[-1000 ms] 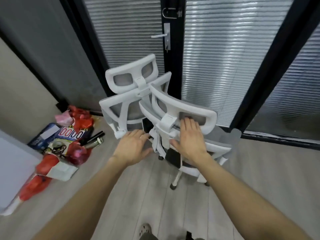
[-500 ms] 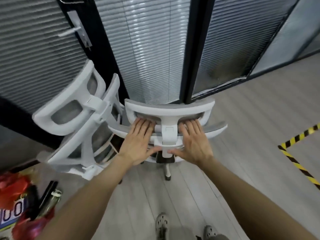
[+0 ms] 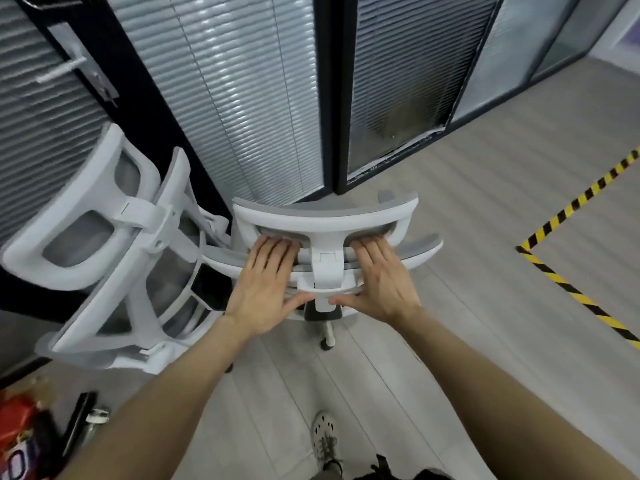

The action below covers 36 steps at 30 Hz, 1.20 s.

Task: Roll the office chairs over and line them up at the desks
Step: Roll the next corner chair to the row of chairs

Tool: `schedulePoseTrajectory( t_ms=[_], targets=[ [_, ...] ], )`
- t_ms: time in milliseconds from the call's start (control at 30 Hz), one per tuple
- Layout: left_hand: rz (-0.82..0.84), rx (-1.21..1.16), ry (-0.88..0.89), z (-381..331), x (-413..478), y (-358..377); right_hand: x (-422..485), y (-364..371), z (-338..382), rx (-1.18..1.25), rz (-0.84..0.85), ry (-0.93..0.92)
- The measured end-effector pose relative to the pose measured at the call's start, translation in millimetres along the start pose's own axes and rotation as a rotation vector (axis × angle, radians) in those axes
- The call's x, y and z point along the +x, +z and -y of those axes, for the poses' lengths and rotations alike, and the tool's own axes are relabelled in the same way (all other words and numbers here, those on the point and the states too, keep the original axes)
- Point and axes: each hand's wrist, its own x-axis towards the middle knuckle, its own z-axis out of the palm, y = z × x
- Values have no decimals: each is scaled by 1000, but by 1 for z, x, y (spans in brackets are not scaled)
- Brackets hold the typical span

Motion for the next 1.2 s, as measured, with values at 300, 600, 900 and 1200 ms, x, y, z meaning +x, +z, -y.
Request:
schedulePoseTrajectory(
  t_ms=[300, 600, 900, 1200],
  targets=[
    [15, -16, 147, -111, 83, -2, -65, -32, -114, -34, -48, 130],
    [-12, -87, 381, -278, 180, -11, -183, -75, -275, 6, -206, 249],
    [31, -126, 654, -468, 297, -23, -302, -112, -415, -102, -291, 542],
    [12, -196, 972, -668, 428, -29, -395, -152, -558, -227, -416, 829]
  ],
)
